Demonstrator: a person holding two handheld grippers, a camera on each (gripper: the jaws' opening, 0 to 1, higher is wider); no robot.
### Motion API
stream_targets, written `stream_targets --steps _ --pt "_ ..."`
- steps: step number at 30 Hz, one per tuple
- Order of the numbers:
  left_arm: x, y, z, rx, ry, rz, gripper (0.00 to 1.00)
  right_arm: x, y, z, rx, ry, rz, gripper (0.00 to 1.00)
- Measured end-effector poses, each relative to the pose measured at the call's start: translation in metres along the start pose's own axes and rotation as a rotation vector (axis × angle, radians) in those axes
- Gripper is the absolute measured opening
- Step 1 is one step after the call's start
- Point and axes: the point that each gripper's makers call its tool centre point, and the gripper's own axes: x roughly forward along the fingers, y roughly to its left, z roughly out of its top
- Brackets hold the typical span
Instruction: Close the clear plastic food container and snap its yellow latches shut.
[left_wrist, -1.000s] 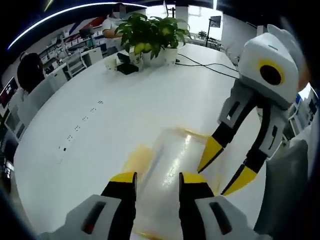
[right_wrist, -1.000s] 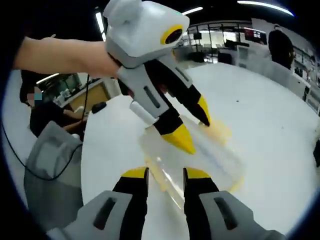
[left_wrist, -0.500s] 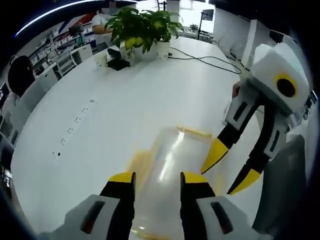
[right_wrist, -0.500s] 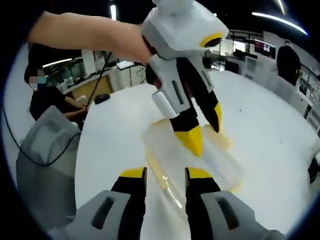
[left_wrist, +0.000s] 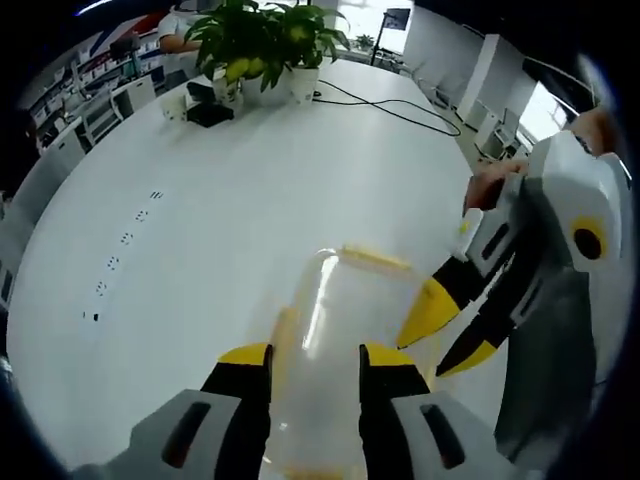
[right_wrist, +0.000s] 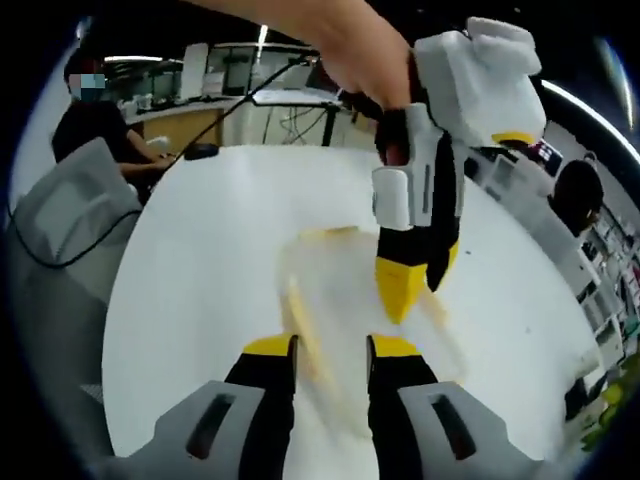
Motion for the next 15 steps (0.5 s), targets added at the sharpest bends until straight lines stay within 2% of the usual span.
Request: stream_targets --steps 3,5,15 --pt "0.0002 0.0028 -0.0023 -0.006 0.018 -0.020 0.28 0.0014 0.0012 -0.0007 -0.028 0.005 -0.022 0.25" --pt "-0.0001 -0.0041 -0.0044 -0.007 0.028 -0.030 0.28 0.0029 0.0011 -0.0012 -0.050 0.009 -0.040 0.26" --pt "0.0026 -0.0033 -0.0086 -0.063 0.082 -0.097 0.30 0.0079 0.0035 -0.0026 -0.070 0.012 -0.120 0.27"
